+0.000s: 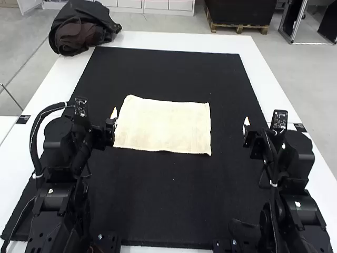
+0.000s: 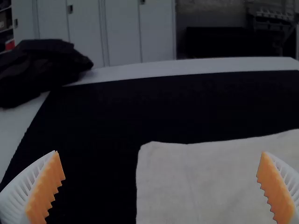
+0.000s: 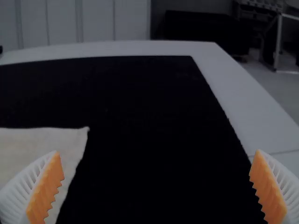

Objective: Fold the towel.

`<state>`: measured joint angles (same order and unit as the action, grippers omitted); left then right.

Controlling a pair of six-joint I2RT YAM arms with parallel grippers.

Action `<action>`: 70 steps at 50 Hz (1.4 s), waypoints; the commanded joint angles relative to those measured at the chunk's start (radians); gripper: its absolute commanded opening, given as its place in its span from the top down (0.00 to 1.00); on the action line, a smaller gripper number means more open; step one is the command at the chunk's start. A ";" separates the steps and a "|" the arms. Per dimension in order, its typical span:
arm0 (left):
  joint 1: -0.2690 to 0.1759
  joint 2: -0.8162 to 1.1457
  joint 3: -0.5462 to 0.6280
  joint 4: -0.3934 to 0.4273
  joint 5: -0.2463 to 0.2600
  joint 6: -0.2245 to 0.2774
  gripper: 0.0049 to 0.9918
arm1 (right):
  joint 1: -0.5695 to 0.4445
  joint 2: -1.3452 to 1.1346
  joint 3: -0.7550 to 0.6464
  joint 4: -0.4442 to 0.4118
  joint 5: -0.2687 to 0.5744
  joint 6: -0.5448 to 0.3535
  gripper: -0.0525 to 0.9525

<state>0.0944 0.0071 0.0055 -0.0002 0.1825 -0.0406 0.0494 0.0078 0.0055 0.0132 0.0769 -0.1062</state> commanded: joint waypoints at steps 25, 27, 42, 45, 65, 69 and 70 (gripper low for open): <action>0.011 -0.010 -0.004 0.008 -0.009 0.016 0.02 | -0.010 -0.006 -0.006 0.039 -0.002 -0.013 0.03; 0.008 -0.012 -0.004 0.016 -0.009 0.042 0.02 | -0.010 -0.005 -0.006 0.065 -0.005 -0.087 0.03; 0.013 -0.010 -0.002 0.200 -0.044 0.088 0.02 | -0.010 -0.005 -0.006 0.214 -0.095 -0.443 0.03; 0.013 -0.010 -0.002 0.315 -0.084 0.081 0.02 | -0.013 -0.006 -0.006 0.304 -0.085 -0.449 0.03; 0.004 0.277 0.353 0.413 -0.146 -0.012 0.03 | -0.048 0.336 0.398 0.442 -0.032 -0.102 0.03; 0.004 0.467 0.439 0.431 -0.130 -0.016 0.03 | -0.059 0.541 0.508 0.418 -0.039 -0.050 0.03; 0.004 0.508 0.456 0.437 -0.127 -0.016 0.03 | -0.062 0.589 0.531 0.413 -0.042 -0.026 0.03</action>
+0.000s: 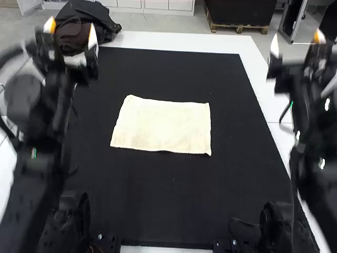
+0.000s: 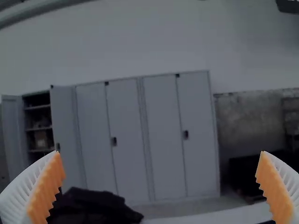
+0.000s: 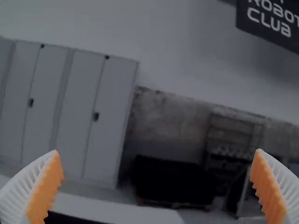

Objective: Fold the towel.

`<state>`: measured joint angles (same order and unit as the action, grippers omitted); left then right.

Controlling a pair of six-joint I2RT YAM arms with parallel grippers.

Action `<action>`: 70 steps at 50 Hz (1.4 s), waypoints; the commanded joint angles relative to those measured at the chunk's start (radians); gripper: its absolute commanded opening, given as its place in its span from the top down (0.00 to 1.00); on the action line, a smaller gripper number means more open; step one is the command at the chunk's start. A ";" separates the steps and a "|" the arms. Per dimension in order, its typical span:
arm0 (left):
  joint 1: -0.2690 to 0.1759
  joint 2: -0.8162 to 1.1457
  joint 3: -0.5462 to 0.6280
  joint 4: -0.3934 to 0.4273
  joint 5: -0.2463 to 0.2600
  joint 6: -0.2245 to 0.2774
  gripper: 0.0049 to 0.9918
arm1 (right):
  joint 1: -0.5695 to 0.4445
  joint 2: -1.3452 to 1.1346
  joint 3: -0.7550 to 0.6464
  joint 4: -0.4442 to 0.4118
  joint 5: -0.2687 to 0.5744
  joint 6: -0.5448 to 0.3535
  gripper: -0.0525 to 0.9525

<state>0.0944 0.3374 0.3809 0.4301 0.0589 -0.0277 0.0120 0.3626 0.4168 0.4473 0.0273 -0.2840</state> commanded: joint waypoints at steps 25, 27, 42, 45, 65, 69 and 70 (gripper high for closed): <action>0.022 1.091 0.431 -0.083 -0.045 -0.023 0.03 | -0.067 1.133 0.355 -0.073 -0.081 0.238 0.04; 0.022 1.124 0.441 -0.105 -0.044 -0.014 0.03 | -0.057 1.170 0.352 -0.073 -0.084 0.229 0.04; 0.004 1.212 0.414 -0.120 0.007 -0.003 0.03 | 0.054 1.294 0.303 -0.001 -0.101 0.204 0.04; -0.004 1.243 0.414 -0.122 0.013 -0.001 0.03 | 0.082 1.322 0.309 0.004 -0.102 0.203 0.04; 0.001 1.413 0.449 -0.119 0.024 0.074 0.03 | 0.203 1.432 0.378 0.068 -0.089 0.192 0.04; 0.001 1.444 0.472 -0.120 0.024 0.083 0.03 | 0.210 1.454 0.409 0.071 -0.089 0.195 0.04; 0.001 1.451 0.478 -0.120 0.024 0.084 0.03 | 0.213 1.460 0.415 0.070 -0.089 0.195 0.04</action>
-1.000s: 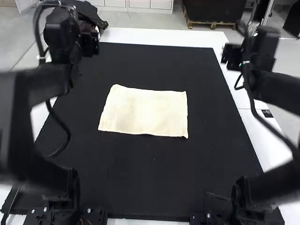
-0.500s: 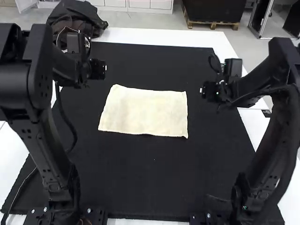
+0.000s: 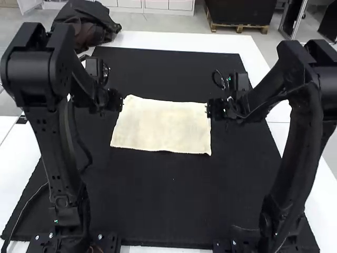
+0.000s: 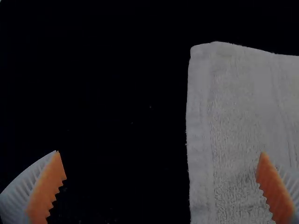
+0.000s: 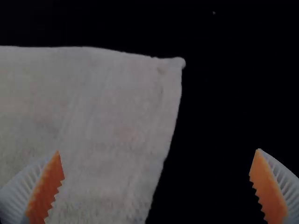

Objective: Fold the towel.

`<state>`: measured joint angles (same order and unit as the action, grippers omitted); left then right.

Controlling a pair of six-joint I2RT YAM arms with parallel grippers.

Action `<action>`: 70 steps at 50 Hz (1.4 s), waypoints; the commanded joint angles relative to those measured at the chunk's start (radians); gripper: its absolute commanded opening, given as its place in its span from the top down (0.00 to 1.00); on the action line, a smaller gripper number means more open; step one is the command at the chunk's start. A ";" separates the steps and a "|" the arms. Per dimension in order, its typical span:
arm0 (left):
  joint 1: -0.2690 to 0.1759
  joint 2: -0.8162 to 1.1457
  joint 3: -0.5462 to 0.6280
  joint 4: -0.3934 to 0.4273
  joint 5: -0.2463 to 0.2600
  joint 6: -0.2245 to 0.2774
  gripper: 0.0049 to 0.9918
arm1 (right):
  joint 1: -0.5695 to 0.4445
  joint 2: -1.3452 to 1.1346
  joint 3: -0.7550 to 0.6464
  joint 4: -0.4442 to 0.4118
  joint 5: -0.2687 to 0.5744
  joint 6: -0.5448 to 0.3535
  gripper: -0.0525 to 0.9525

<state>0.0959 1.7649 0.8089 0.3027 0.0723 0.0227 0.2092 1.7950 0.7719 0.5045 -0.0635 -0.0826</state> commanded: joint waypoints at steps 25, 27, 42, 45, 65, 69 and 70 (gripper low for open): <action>-0.007 0.194 0.167 0.007 0.017 0.069 0.03 | 0.018 0.207 0.175 0.042 0.031 -0.008 0.04; -0.007 0.202 0.174 0.010 0.017 0.069 0.03 | 0.018 0.222 0.179 0.048 0.033 -0.008 0.04; -0.027 0.254 0.239 0.015 0.027 0.071 0.03 | 0.022 0.307 0.234 0.055 0.057 -0.008 0.04; -0.027 0.265 0.250 0.016 0.040 0.071 0.03 | 0.022 0.322 0.242 0.055 0.060 -0.008 0.04; -0.027 0.334 0.276 0.016 0.052 0.071 0.03 | 0.024 0.362 0.248 0.052 0.077 -0.006 0.04; -0.027 0.346 0.279 0.016 0.052 0.071 0.03 | 0.024 0.369 0.250 0.052 0.082 -0.003 0.04; -0.027 0.349 0.280 0.016 0.052 0.071 0.03 | 0.024 0.372 0.250 0.052 0.083 -0.002 0.04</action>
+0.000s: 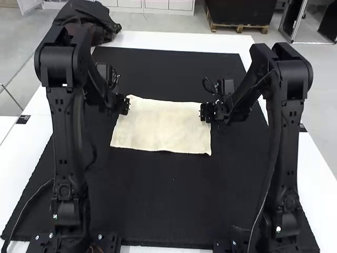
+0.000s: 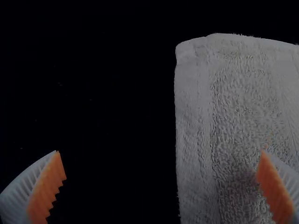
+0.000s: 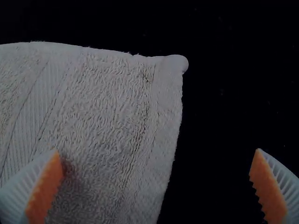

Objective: Fold the towel.

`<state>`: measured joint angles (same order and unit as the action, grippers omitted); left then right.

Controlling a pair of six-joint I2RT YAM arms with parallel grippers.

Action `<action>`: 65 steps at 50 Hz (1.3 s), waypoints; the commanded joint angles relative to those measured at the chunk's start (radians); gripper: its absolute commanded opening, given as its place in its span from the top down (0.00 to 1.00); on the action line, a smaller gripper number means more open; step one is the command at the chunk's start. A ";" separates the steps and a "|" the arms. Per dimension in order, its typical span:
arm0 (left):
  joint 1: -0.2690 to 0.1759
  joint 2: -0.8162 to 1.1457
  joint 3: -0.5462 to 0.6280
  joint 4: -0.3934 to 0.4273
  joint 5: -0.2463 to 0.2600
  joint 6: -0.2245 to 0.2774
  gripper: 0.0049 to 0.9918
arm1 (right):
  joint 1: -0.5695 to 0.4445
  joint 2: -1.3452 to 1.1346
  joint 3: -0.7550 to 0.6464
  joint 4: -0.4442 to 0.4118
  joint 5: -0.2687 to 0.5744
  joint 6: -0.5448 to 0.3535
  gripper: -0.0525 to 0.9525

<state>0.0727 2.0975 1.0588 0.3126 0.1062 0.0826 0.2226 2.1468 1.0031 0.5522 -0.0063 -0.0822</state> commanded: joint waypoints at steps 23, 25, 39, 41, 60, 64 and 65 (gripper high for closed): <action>-0.016 0.050 0.027 0.003 0.029 0.023 0.64 | 0.006 0.041 0.006 0.017 -0.052 -0.002 0.78; -0.016 0.053 0.026 0.010 0.030 0.025 0.83 | 0.004 0.044 0.008 0.028 -0.054 0.001 0.79; -0.017 0.055 0.006 0.040 0.036 0.042 0.98 | 0.001 0.056 0.011 0.020 -0.058 -0.002 0.97; -0.017 0.055 0.003 0.045 0.036 0.042 0.98 | 0.003 0.056 0.006 0.022 -0.057 -0.004 0.97; -0.014 -0.044 0.006 0.052 0.073 0.026 0.98 | -0.009 -0.028 -0.011 0.066 -0.057 0.022 0.97; -0.010 -0.062 0.006 0.043 0.075 0.026 0.98 | -0.011 -0.056 -0.015 0.066 -0.057 0.022 0.97; -0.010 -0.067 0.006 0.037 0.076 0.026 0.98 | -0.011 -0.064 -0.015 0.066 -0.057 0.022 0.97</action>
<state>0.0525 2.0987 1.0657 0.3523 0.1631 0.1112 0.2203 2.1574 0.9943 0.6125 -0.0467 -0.0738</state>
